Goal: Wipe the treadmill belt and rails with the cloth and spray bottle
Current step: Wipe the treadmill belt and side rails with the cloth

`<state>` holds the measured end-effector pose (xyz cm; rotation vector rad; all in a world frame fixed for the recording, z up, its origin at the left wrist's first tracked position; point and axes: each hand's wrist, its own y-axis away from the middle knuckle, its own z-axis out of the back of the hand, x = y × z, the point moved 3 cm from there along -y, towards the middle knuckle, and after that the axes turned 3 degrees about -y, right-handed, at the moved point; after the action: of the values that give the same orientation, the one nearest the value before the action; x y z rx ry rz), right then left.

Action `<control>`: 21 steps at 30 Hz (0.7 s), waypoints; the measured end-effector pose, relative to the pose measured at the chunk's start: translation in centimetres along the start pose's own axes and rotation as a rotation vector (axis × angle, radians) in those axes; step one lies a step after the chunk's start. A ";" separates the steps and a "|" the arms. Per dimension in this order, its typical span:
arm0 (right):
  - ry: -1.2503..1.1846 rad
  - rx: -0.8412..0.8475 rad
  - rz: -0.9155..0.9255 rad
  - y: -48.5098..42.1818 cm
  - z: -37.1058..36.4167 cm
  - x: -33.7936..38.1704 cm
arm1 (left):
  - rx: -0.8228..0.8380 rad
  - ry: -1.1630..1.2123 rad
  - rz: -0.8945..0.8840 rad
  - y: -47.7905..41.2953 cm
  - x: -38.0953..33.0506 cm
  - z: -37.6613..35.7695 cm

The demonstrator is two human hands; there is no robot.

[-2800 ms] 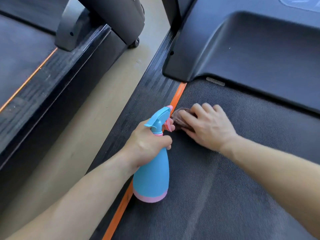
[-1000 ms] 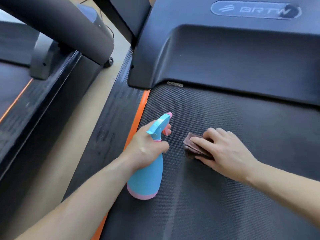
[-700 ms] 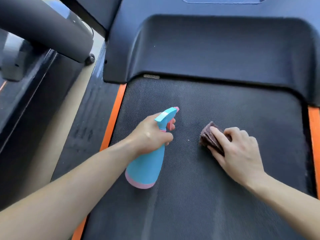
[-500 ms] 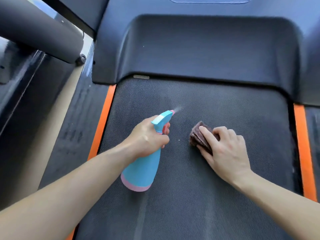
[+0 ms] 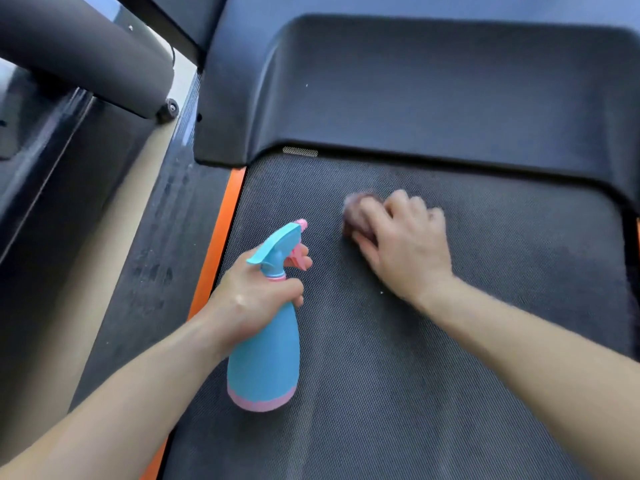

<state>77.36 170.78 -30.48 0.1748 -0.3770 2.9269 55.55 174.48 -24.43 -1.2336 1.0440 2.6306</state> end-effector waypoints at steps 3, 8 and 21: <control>-0.072 0.040 0.372 6.1 0.3 2.1 | -0.002 0.007 0.021 -0.4 -0.5 0.4; 0.023 0.016 0.177 -2.0 -1.2 -1.3 | 0.012 0.057 0.021 -1.2 -0.8 0.3; 0.050 0.060 0.375 -2.0 -1.1 0.6 | 0.096 0.052 0.017 -1.8 -1.4 1.0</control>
<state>77.07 173.04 -30.95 0.0416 -0.3467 3.3062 56.39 176.82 -24.04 -1.2839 1.1795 2.5404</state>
